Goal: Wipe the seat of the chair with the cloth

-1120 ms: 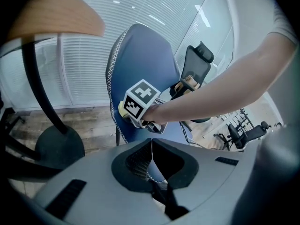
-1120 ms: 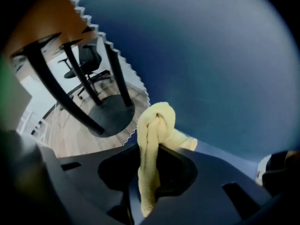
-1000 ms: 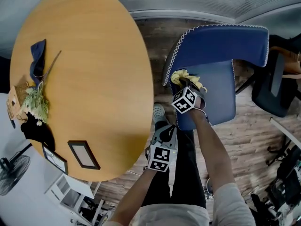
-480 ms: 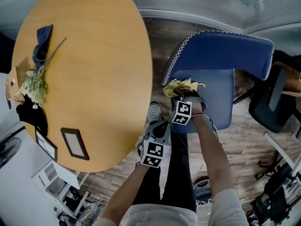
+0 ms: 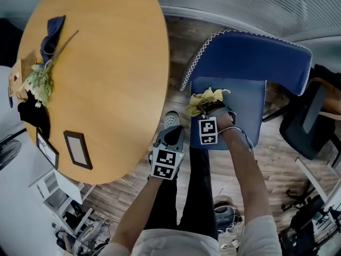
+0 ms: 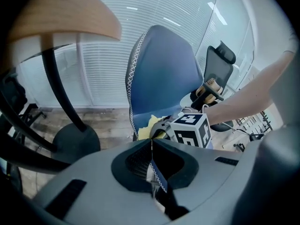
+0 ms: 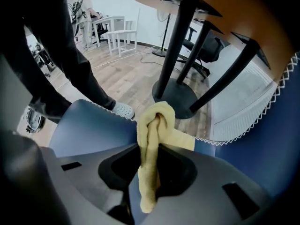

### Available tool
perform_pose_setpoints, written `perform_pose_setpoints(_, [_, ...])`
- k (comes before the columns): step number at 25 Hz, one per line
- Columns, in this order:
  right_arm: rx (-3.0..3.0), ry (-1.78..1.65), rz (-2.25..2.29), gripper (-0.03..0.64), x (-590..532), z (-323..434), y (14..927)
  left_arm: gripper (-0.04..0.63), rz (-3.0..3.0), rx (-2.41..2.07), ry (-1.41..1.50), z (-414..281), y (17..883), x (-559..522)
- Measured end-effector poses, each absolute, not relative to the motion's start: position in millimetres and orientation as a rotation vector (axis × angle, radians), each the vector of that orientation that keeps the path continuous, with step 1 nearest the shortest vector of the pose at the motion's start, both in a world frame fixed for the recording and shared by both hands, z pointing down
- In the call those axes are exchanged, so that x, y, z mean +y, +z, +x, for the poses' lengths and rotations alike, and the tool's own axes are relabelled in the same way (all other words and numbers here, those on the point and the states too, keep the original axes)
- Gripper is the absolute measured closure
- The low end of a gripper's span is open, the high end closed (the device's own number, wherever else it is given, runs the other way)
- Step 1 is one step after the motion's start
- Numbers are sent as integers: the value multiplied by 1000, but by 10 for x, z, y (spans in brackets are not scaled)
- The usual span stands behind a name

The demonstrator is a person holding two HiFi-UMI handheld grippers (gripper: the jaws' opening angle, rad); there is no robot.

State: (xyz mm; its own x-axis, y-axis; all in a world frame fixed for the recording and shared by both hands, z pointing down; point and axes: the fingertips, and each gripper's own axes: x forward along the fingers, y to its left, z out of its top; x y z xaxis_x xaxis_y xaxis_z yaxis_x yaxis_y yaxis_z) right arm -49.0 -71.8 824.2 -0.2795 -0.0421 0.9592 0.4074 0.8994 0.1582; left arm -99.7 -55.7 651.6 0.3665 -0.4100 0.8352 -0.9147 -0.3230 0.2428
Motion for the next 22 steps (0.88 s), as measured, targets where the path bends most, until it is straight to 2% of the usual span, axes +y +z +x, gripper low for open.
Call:
perform_pose_setpoints(11, [-1748, -489, -435, 520, -541, 199, 8291, 566, 1904, -1154, 888, -698, 6501, -522])
perform_pose_setpoints(22, [-1786, -435, -388, 520, -505, 869, 8313, 566, 1971, -1119, 930, -316, 6400, -538])
